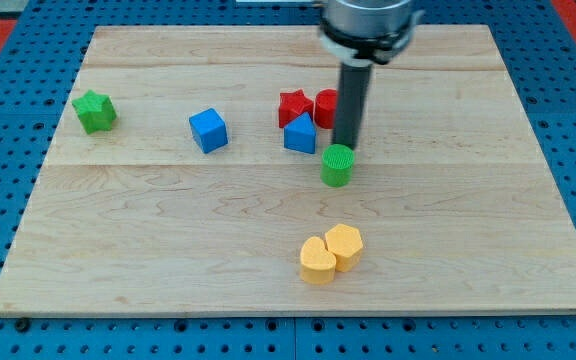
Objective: Slide the green circle closer to the green star
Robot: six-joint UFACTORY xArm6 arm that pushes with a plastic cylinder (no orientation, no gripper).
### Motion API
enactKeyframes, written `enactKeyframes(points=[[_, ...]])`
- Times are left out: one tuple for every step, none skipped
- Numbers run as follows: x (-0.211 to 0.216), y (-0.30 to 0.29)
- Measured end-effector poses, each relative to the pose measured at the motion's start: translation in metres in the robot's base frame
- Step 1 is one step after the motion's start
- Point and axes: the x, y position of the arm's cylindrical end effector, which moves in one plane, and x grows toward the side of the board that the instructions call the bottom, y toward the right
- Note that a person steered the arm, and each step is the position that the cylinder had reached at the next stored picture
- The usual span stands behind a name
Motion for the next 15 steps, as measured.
enactKeyframes(points=[[-0.002, -0.029], [-0.002, -0.029], [-0.002, 0.040], [0.021, 0.036], [0.018, -0.018], [0.029, -0.018], [0.056, 0.044], [0.056, -0.001], [0.051, -0.092], [0.065, -0.103], [0.081, -0.118], [0.045, -0.195], [-0.007, -0.250], [-0.018, -0.274], [0.036, -0.273]])
